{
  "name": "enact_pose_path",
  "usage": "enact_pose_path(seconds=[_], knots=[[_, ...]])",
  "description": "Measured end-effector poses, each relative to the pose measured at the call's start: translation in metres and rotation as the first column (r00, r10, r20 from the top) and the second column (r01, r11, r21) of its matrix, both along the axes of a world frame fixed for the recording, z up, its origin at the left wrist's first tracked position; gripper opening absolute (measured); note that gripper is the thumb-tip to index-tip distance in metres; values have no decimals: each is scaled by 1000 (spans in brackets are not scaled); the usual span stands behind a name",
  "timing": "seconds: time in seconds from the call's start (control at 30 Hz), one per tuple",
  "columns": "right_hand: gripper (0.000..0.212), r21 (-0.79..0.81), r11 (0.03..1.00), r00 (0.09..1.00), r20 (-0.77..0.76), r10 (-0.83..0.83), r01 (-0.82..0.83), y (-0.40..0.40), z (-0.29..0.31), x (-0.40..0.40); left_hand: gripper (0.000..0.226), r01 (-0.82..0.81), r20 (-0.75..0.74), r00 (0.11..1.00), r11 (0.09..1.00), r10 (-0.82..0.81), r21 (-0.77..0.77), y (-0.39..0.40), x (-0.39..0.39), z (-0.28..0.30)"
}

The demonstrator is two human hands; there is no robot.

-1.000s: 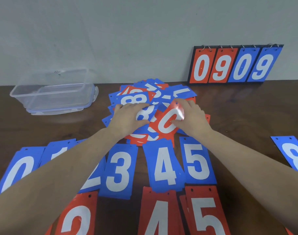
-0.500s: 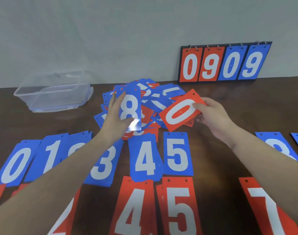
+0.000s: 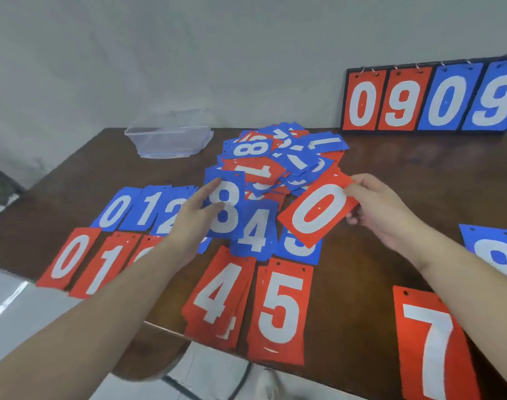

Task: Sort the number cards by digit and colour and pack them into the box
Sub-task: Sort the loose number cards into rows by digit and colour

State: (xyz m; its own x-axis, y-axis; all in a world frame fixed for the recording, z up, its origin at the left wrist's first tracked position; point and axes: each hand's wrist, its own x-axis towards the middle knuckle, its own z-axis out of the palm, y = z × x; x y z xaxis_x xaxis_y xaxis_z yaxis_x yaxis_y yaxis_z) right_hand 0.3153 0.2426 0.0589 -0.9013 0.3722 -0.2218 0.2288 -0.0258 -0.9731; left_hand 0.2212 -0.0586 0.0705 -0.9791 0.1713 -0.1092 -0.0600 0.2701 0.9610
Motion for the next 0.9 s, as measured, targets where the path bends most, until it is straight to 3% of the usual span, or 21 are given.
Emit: enact_pose_path(seconds=[0.27, 0.4, 0.57, 0.9], knots=[[13, 46, 969, 970, 20, 243, -244, -61, 5, -14, 59, -163, -55, 985, 986, 165, 37, -71, 41, 1], [16, 76, 941, 943, 64, 325, -330, -110, 11, -34, 62, -241, 8, 970, 967, 242, 80, -116, 41, 3], [9, 150, 905, 917, 85, 390, -399, -191, 15, -69, 61, -324, 83, 946, 936, 314, 141, -189, 33, 5], [21, 190, 826, 846, 179, 503, -531, -382, 4, -159, 60, -403, 95, 915, 895, 392, 191, -354, 5, -5]])
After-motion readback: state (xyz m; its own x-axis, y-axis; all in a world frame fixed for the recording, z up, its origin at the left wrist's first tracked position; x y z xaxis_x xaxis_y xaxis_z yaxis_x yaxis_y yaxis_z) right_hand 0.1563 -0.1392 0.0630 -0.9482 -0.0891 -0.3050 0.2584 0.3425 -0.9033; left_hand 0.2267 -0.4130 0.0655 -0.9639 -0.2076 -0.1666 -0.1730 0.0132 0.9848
